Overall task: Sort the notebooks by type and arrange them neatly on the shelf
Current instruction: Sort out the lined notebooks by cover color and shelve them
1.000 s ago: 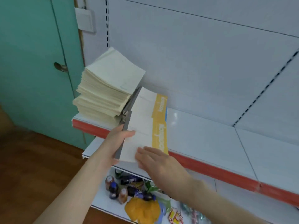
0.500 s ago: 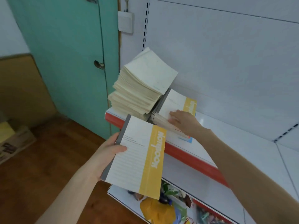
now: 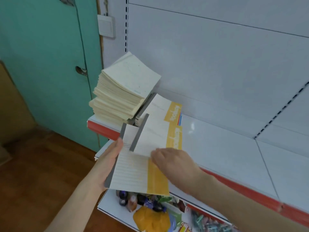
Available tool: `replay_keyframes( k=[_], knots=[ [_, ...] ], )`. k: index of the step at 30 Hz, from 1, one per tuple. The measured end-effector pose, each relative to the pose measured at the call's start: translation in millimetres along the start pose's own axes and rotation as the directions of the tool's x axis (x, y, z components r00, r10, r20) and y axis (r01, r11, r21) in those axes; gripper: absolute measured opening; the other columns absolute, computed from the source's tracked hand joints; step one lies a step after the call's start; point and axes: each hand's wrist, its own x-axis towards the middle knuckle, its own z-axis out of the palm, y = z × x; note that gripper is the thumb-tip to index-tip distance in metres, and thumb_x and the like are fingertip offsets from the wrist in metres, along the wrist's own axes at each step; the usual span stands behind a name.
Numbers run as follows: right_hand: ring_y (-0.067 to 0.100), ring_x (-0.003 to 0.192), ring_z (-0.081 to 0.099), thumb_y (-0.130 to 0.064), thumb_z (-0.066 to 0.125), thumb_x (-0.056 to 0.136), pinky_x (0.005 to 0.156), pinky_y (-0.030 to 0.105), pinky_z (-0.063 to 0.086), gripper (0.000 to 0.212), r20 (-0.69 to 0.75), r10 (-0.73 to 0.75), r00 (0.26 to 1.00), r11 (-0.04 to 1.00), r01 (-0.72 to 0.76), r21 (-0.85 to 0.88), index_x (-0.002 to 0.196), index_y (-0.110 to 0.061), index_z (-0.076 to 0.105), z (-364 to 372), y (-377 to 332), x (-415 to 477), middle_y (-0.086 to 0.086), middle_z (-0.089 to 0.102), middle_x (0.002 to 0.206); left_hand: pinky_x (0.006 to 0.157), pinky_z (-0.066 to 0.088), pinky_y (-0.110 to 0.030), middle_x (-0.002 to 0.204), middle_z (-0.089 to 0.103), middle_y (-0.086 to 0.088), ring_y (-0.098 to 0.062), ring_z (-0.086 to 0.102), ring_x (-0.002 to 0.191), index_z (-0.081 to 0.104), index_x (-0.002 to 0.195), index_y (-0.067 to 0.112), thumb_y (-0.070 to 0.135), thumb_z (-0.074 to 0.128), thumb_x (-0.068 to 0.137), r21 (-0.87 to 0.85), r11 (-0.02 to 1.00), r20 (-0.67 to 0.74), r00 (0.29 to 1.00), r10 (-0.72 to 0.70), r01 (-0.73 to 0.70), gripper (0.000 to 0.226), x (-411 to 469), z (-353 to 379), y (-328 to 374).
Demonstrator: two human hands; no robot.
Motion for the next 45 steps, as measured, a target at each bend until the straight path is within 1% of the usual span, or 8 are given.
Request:
replay_keyframes(
  k=[6, 12, 23, 28, 33, 36, 39, 45],
  knots=[
    [0.016, 0.063, 0.064, -0.038, 0.037, 0.096, 0.058, 0.025, 0.052, 0.045, 0.082, -0.141, 0.987, 0.922, 0.100, 0.374, 0.078, -0.011, 0.069, 5.8, -4.2, 3.4, 0.000, 0.068, 0.071, 0.077, 0.052, -0.042, 0.101, 0.072, -0.001, -0.025, 0.067, 0.094, 0.053, 0.123, 0.029, 0.003, 0.060, 0.085, 0.099, 0.995, -0.045, 0.998, 0.037, -0.032, 0.047, -5.4, 0.7, -1.8],
    [0.023, 0.138, 0.028, -0.035, 0.041, 0.098, 0.109, 0.033, 0.023, 0.052, 0.366, 0.414, 0.833, 0.849, -0.499, 0.173, 0.142, -0.008, 0.032, 33.4, 82.1, 68.4, 0.011, 0.033, 0.148, 0.083, 0.050, -0.049, 0.102, 0.071, -0.005, -0.029, 0.067, 0.095, 0.058, 0.117, 0.029, -0.001, 0.051, 0.087, 0.058, 0.998, -0.099, 0.995, 0.022, -0.016, 0.042, -25.1, -27.3, -0.6],
    [0.029, 0.071, 0.049, -0.011, 0.031, 0.100, 0.061, 0.032, 0.035, 0.023, 0.260, 0.496, 0.829, 0.814, -0.548, 0.195, 0.113, -0.006, 0.049, 9.4, 77.8, 56.0, 0.018, 0.057, 0.082, 0.072, 0.051, -0.039, 0.096, 0.073, -0.003, -0.025, 0.068, 0.091, 0.056, 0.119, 0.026, 0.005, 0.050, 0.091, 0.030, 1.000, -0.144, 0.990, 0.012, -0.008, 0.035, -31.6, -30.5, -2.7],
    [0.018, 0.052, 0.058, -0.010, 0.054, 0.087, 0.044, 0.023, 0.040, 0.006, 0.008, 0.091, 0.996, 0.988, -0.092, 0.122, 0.086, -0.012, 0.060, -10.2, -1.2, -2.3, -0.002, 0.058, 0.062, 0.070, 0.052, -0.034, 0.086, 0.073, 0.010, -0.012, 0.068, 0.087, 0.057, 0.111, 0.034, 0.037, 0.044, 0.094, -0.035, 0.999, -0.097, 0.995, 0.034, -0.037, 0.022, -27.4, -17.0, -2.2],
    [0.012, 0.097, 0.062, -0.038, 0.026, 0.100, 0.094, 0.022, 0.045, 0.050, 0.126, -0.084, 0.989, 0.953, 0.043, 0.299, 0.090, -0.015, 0.069, -4.3, -39.9, -32.8, 0.000, 0.071, 0.099, 0.070, 0.053, -0.036, 0.093, 0.073, 0.004, -0.018, 0.068, 0.088, 0.055, 0.119, 0.032, 0.017, 0.059, 0.088, 0.022, 0.997, -0.078, 0.994, 0.075, -0.074, 0.035, -29.4, -5.8, -7.9],
    [0.008, 0.118, 0.049, -0.045, 0.039, 0.093, 0.098, 0.009, 0.032, 0.046, 0.173, 0.342, 0.924, 0.736, -0.377, 0.563, 0.114, -0.014, 0.065, -16.7, -32.6, -32.3, -0.007, 0.059, 0.121, 0.078, 0.052, -0.044, 0.106, 0.069, -0.003, -0.025, 0.065, 0.096, 0.052, 0.126, 0.031, 0.007, 0.060, 0.087, 0.002, 0.996, -0.095, 0.991, 0.093, -0.093, 0.047, -29.4, -1.7, -11.0],
    [0.012, 0.119, 0.049, -0.029, 0.051, 0.093, 0.090, 0.010, 0.037, 0.044, 0.265, 0.760, 0.593, 0.333, -0.706, 0.625, 0.134, -0.014, 0.045, -19.3, -14.9, -36.4, -0.007, 0.050, 0.127, 0.081, 0.052, -0.043, 0.111, 0.067, -0.002, -0.023, 0.064, 0.099, 0.049, 0.128, 0.033, 0.005, 0.059, 0.086, 0.020, 0.989, -0.049, 0.988, 0.149, -0.148, 0.051, -25.6, 13.9, -7.8],
    [0.014, 0.087, 0.063, -0.028, 0.049, 0.095, 0.068, 0.024, 0.051, 0.037, 0.406, 0.849, 0.338, -0.074, -0.685, 0.725, 0.129, -0.015, 0.046, -32.3, 10.6, -73.5, 0.000, 0.064, 0.103, 0.077, 0.050, -0.025, 0.120, 0.061, 0.008, -0.007, 0.060, 0.103, 0.034, 0.139, 0.036, 0.006, 0.058, 0.088, 0.123, 0.943, 0.080, 0.950, 0.302, -0.310, 0.064, -19.2, 87.8, -12.6]
  ],
)
